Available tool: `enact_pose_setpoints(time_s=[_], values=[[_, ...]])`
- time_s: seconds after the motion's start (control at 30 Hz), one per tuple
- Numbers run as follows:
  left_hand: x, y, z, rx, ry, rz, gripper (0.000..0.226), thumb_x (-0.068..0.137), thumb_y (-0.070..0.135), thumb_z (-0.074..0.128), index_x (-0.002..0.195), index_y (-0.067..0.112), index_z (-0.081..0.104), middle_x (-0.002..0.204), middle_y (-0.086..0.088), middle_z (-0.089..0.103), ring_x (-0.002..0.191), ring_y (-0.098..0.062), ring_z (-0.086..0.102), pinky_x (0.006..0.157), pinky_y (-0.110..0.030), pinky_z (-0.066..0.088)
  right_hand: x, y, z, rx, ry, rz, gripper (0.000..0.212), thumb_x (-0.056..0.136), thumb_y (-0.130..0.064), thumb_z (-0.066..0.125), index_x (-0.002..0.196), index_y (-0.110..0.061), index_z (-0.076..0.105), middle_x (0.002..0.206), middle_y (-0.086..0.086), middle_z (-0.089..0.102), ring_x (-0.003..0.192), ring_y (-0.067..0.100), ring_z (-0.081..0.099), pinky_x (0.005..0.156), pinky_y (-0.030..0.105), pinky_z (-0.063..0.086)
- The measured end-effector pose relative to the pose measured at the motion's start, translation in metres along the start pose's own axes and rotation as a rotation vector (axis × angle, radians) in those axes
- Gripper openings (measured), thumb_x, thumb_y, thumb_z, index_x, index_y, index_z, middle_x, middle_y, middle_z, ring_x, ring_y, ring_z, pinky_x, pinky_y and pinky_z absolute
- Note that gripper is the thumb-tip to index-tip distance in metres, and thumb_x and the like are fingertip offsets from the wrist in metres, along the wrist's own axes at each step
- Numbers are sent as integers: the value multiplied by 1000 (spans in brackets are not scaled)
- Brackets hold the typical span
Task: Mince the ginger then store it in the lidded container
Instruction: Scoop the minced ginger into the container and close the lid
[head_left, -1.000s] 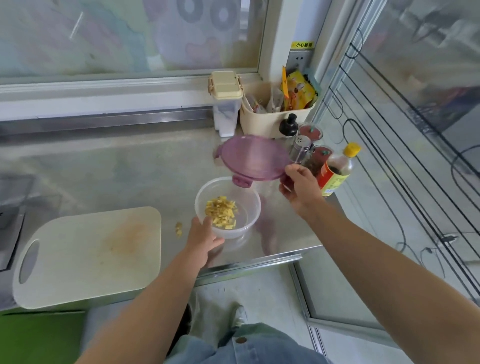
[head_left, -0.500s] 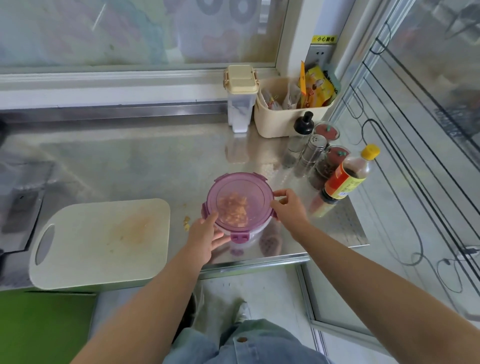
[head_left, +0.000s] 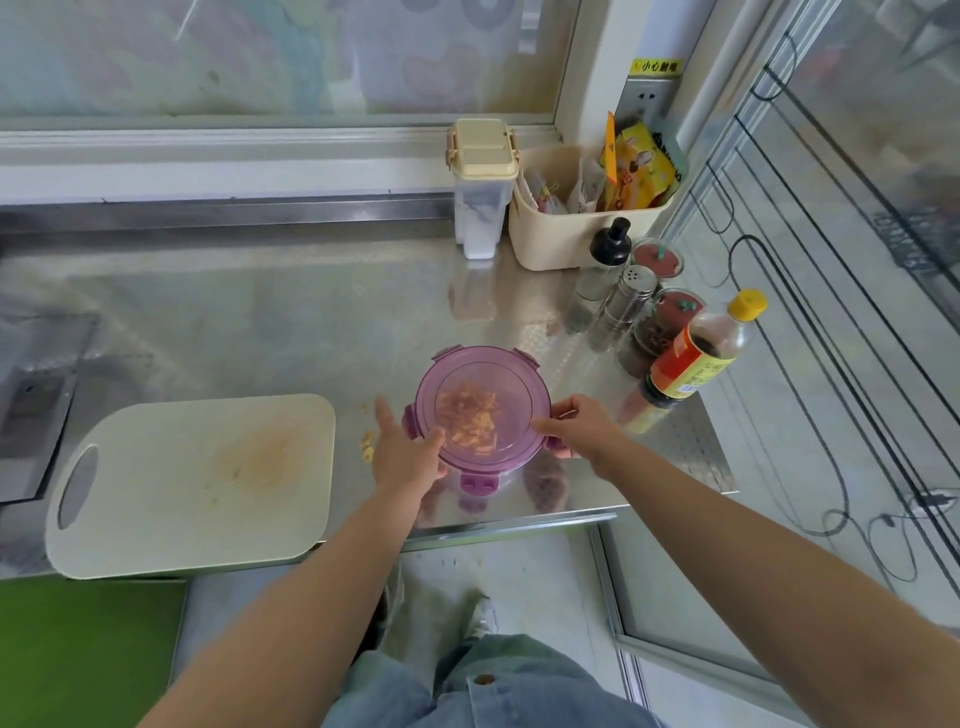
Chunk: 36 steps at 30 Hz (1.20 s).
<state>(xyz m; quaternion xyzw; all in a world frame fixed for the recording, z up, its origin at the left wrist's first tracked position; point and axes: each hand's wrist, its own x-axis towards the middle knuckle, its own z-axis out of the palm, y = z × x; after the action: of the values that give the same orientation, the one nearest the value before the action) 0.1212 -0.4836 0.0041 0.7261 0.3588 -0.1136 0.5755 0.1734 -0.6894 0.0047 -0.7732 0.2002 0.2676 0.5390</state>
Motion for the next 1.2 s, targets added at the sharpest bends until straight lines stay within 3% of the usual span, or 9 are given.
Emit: enact_pose_setpoints(time_s=[0.1,0.23,0.33,0.4,0.5,0.63,0.8,1.0,1.2], values=[[-6,10,4,418,25,187,89,88,41,63,153,32,2,153,-20,7,131,-37,39,106,-40,35,1,-11,-2,-87,-43,31,41,82,-4,72,114,-7,46,86,12,60,67,17,59,58,25,51],[-5,7,12,655,-57,200,124,69,67,70,153,21,-9,158,-13,-7,145,-34,9,111,-46,28,6,-16,0,-190,-84,52,55,82,-6,70,128,-6,41,95,15,63,70,19,61,59,26,52],[1,2,14,767,-12,333,127,70,71,64,152,12,-13,159,-12,-17,147,-31,-7,117,-45,14,11,-9,9,-441,72,-168,66,82,-20,68,138,-8,35,129,20,51,104,30,60,89,41,51],[5,-1,14,875,16,493,114,80,71,52,151,12,-15,157,-8,-26,146,-28,-18,118,-45,2,8,-8,16,-625,185,-408,68,90,-30,60,146,-10,28,152,15,28,137,30,34,110,43,33],[11,-3,18,931,0,600,76,99,55,21,149,14,-18,152,-1,-35,143,-21,-27,120,-45,-5,6,-9,29,-909,180,-595,66,101,-46,29,154,-15,6,162,3,-5,149,18,0,120,40,12],[22,-13,27,1059,34,597,64,99,48,-2,145,9,-24,154,-6,-29,140,-19,-30,119,-43,-9,16,3,45,-1195,147,-606,73,90,-56,-11,151,-16,-15,159,1,-21,143,15,-25,120,40,-11],[26,-21,34,1147,180,667,70,99,46,6,148,-2,19,157,-19,17,146,-31,13,117,-46,8,21,10,49,-1243,200,-618,73,92,-54,-8,152,-13,-12,158,2,-19,142,15,-27,116,40,-20],[35,-4,22,1227,138,803,68,98,42,15,138,-7,42,145,-23,41,138,-36,35,113,-55,28,20,-2,44,-1153,136,-647,81,87,-58,-15,154,-14,-3,161,1,-10,147,15,-16,118,38,-15],[63,7,17,1288,17,950,61,97,38,3,152,13,12,161,-5,6,148,-24,4,120,-47,7,32,-6,34,-1166,65,-823,76,87,-53,-28,151,-19,-2,159,-5,-6,146,13,-12,120,40,-7]])
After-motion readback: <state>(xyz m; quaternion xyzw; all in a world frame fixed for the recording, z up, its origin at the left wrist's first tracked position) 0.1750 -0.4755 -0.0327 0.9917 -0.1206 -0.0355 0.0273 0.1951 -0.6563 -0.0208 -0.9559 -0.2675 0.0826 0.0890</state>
